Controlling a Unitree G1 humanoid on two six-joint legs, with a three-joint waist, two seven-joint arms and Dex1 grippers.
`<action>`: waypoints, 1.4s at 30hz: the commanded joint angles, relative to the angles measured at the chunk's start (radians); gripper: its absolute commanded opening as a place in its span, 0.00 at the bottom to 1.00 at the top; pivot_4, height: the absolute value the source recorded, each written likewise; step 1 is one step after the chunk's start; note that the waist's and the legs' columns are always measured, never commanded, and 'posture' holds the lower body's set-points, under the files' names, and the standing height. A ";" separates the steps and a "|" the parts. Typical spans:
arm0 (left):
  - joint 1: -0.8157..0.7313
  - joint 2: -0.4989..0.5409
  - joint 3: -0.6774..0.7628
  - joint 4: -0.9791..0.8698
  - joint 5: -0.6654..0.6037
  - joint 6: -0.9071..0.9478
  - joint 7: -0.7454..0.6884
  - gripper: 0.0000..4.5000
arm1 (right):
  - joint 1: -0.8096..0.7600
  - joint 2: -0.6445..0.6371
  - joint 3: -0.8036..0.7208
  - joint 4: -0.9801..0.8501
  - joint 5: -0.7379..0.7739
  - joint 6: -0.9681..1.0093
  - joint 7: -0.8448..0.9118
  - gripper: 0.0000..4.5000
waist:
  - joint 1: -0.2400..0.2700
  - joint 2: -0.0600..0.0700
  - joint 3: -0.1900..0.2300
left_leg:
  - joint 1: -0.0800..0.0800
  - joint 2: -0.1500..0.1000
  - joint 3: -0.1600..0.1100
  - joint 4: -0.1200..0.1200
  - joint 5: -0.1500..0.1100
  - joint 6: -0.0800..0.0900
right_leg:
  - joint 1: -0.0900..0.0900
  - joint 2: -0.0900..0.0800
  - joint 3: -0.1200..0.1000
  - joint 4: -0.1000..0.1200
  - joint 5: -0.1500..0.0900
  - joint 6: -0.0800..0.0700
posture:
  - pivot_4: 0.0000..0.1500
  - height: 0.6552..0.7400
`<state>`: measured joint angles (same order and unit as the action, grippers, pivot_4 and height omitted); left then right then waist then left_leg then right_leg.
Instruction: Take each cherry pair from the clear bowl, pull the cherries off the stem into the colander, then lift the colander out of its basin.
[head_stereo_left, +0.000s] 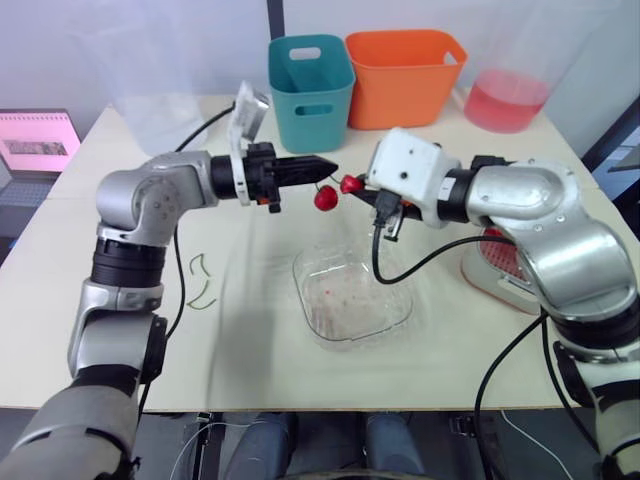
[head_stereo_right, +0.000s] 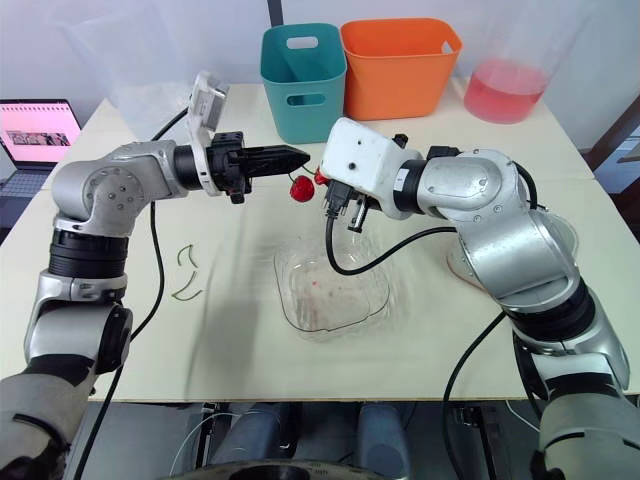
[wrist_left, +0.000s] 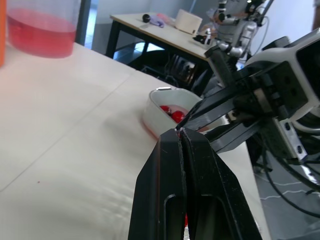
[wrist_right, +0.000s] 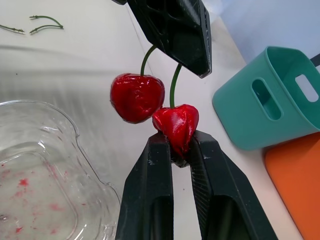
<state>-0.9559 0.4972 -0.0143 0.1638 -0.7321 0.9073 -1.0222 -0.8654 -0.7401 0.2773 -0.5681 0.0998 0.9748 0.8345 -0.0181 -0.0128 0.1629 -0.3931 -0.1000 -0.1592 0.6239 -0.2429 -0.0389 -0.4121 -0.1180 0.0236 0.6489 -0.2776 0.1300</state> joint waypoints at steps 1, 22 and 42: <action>-0.033 0.027 0.027 -0.009 0.016 -0.055 -0.045 0.00 | -0.016 -0.005 -0.033 -0.033 0.047 0.022 0.018 0.25 | 0.000 0.000 0.000 | 0.000 0.000 0.000 0.000 0.000 0.000 | 0.000 0.000 0.000 0.000 0.000 0.000 | 1.00 1.00; -0.097 0.154 -0.122 -0.059 0.191 -0.254 -0.401 0.00 | -0.111 0.093 -0.184 0.176 0.501 0.213 0.121 0.99 | -0.002 0.000 0.000 | 0.000 0.000 0.000 0.001 0.000 0.001 | 0.001 0.000 -0.001 0.000 0.000 0.000 | 1.00 1.00; -0.100 0.140 -0.082 -0.074 0.173 -0.225 -0.355 0.00 | -0.090 0.083 -0.125 0.185 0.505 0.198 0.060 0.26 | -0.002 0.000 0.000 | 0.000 0.000 -0.001 0.001 -0.001 0.001 | 0.001 0.000 -0.001 0.000 0.000 0.000 | 1.00 1.00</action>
<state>-1.0251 0.6345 -0.1394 0.1061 -0.5424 0.6881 -1.3879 -0.9511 -0.6487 0.1598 -0.3666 0.5948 1.1843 0.8974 -0.0204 -0.0129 0.1630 -0.3935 -0.0998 -0.1600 0.6253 -0.2435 -0.0380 -0.4116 -0.1178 0.0228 0.6492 -0.2776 0.1301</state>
